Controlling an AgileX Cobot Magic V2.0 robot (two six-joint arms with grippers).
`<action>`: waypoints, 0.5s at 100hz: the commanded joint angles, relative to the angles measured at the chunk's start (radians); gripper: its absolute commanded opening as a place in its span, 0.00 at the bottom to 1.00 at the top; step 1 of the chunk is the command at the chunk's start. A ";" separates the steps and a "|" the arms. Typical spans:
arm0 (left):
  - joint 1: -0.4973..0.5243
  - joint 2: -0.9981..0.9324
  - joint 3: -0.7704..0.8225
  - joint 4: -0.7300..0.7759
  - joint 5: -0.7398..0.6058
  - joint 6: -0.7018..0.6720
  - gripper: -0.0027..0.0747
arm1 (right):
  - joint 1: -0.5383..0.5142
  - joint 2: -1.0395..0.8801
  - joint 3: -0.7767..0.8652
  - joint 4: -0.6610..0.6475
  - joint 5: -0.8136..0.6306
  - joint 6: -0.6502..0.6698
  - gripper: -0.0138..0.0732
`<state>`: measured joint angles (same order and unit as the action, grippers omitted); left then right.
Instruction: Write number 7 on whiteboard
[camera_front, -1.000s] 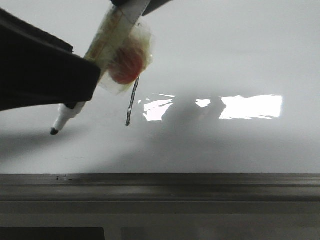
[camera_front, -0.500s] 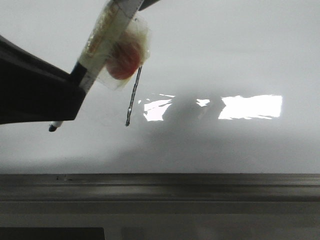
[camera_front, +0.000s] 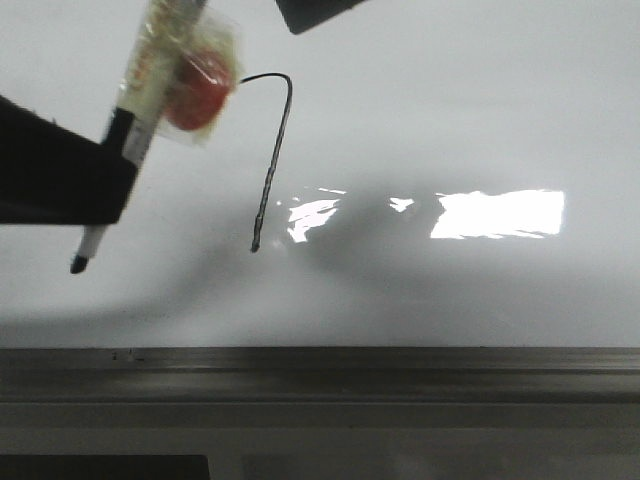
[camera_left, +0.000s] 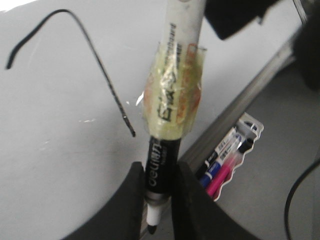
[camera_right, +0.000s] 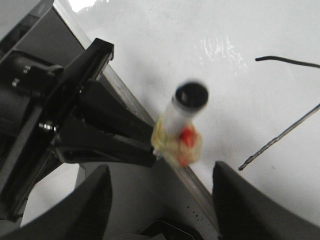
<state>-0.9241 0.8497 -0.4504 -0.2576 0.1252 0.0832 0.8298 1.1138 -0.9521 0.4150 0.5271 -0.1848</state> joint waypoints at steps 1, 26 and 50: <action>0.069 -0.027 -0.038 -0.202 -0.045 -0.012 0.01 | -0.002 -0.018 -0.035 0.002 -0.063 -0.009 0.60; 0.246 -0.010 -0.038 -0.416 0.101 -0.012 0.01 | -0.002 -0.018 -0.035 0.002 -0.056 -0.009 0.58; 0.248 0.031 -0.038 -0.418 0.059 -0.012 0.01 | -0.002 -0.018 -0.035 0.002 -0.055 -0.009 0.58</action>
<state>-0.6772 0.8762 -0.4529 -0.6555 0.2614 0.0760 0.8298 1.1138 -0.9521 0.4136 0.5273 -0.1848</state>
